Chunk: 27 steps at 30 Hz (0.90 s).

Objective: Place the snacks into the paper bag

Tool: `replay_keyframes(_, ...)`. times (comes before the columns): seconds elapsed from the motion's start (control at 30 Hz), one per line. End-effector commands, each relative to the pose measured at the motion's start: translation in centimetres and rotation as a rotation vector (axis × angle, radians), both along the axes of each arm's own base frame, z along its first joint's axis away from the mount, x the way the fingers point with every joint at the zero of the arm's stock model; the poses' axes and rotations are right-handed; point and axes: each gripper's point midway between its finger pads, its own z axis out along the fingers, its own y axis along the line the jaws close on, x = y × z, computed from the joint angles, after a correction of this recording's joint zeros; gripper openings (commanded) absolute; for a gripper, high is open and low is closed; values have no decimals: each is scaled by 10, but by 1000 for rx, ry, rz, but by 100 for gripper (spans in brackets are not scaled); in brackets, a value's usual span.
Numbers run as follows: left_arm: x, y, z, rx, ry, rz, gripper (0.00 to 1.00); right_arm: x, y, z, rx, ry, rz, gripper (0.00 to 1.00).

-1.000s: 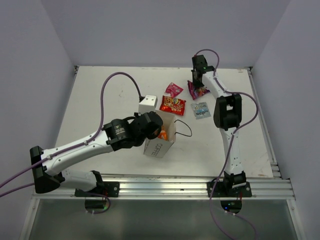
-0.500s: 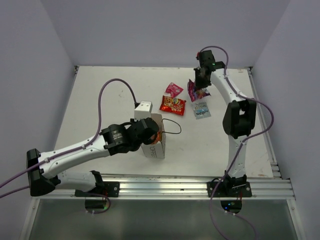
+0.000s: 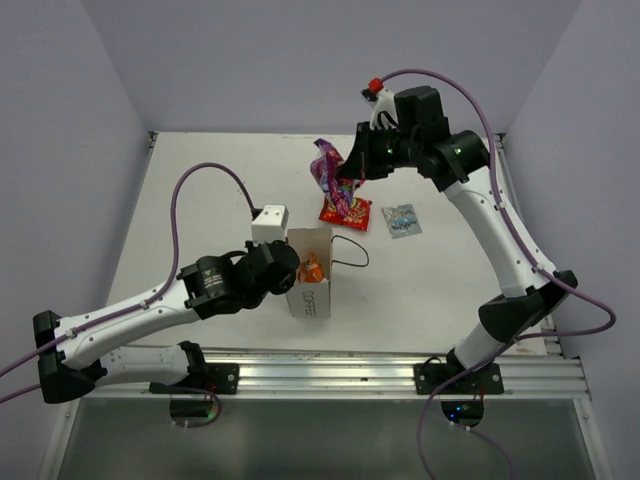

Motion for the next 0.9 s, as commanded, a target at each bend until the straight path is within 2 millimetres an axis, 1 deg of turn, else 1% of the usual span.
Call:
replay_keyframes(0.0, -1, -4, -8, -7, 7, -24, 0, -49, 24, 8, 176, 169, 108, 0)
replay_keyframes(0.03, -1, -5, -8, -9, 5, -25, 0, -57, 28, 9, 197, 188, 124, 0)
replay_keyframes(0.07, -1, -6, -9, -10, 6, -28, 0, -77, 34, 7, 218, 227, 172, 0)
replay_keyframes(0.1, -1, -5, -9, -7, 7, -28, 0, -83, 39, 10, 254, 243, 179, 0)
replay_keyframes(0.13, -1, -5, -9, -10, 6, -28, 0, -93, 45, 10, 271, 265, 202, 0)
replay_keyframes(0.17, -1, -5, -10, -7, 8, -28, 0, -107, 46, 6, 296, 318, 212, 0)
replay_keyframes(0.23, -1, -4, -8, -10, 2, -25, 0, -118, 51, 12, 339, 327, 238, 0)
replay_keyframes(0.27, -1, -3, -8, -10, 1, -25, 0, -128, 56, 10, 353, 361, 255, 0)
replay_keyframes(0.37, -2, -1, -6, -14, -1, -26, 0, -145, 61, 34, 391, 320, 300, 0)
replay_keyframes(0.43, -3, -1, -6, -17, 0, -28, 0, -151, 61, 44, 393, 301, 310, 0)
replay_keyframes(0.47, -3, -1, -6, -15, -1, -29, 0, -156, 63, 53, 400, 279, 327, 0)
replay_keyframes(0.57, -4, -2, -5, -21, 1, -32, 0, -162, 65, 57, 399, 282, 338, 0)
replay_keyframes(0.63, -4, -1, -4, -24, 1, -33, 0, -163, 66, 51, 393, 303, 335, 0)
replay_keyframes(0.67, -4, -1, -4, -24, 0, -32, 0, -166, 68, 42, 384, 333, 333, 0)
replay_keyframes(0.73, -4, 0, -2, -26, -2, -31, 0, -170, 69, 33, 383, 363, 338, 0)
replay_keyframes(0.77, -4, 0, -1, -27, -4, -29, 0, -174, 69, 20, 372, 403, 332, 0)
replay_keyframes(0.83, -4, 1, 0, -31, -4, -30, 0, -178, 71, 10, 375, 425, 343, 0)
replay_keyframes(0.87, -5, 1, -1, -31, -3, -29, 0, -180, 70, -4, 367, 451, 342, 0)
